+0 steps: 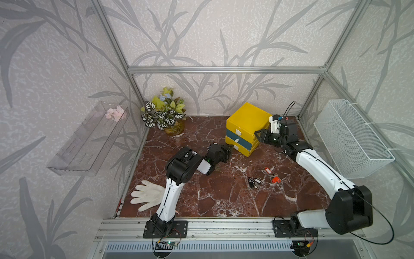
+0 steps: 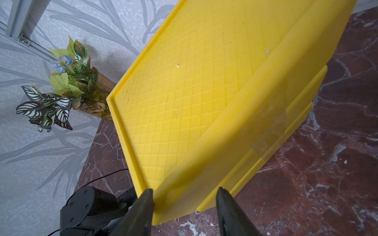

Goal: Take the keys out of the drawer
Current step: Open the drawer in the storage box.

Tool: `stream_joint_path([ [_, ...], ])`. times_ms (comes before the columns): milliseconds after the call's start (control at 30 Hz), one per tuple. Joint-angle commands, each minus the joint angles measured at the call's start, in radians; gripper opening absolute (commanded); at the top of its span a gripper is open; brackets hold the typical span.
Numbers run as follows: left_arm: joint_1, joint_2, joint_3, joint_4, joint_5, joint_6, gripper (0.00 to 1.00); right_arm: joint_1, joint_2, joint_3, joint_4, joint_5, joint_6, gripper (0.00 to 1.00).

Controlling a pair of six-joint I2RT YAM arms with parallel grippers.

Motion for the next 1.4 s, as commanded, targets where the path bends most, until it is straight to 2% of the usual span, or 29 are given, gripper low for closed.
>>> stream_joint_path([
  [0,-0.014,-0.002,0.036,-0.001,0.024,0.017,0.46,0.002,-0.011,-0.029,-0.040,-0.012,-0.001,0.52],
  [200,-0.025,0.027,0.028,0.076,-0.002,-0.022,0.46,0.003,-0.009,-0.029,-0.038,-0.020,-0.006,0.51],
  [567,-0.029,-0.001,0.050,-0.062,-0.006,0.118,0.43,0.003,-0.014,-0.040,-0.034,-0.029,-0.004,0.50],
  [700,-0.031,0.000,0.056,-0.054,-0.014,0.138,0.41,0.003,-0.013,-0.045,-0.032,-0.031,-0.001,0.50],
  [967,-0.048,0.021,0.099,-0.047,-0.036,0.177,0.44,0.003,-0.014,-0.046,-0.025,-0.043,0.001,0.49],
  [1233,-0.049,0.019,0.065,-0.004,-0.068,0.171,0.33,0.003,0.001,-0.034,-0.027,-0.051,0.004,0.49],
  [1367,-0.048,-0.024,0.004,0.003,-0.089,0.175,0.31,0.005,0.001,-0.032,-0.024,-0.055,0.005,0.49],
])
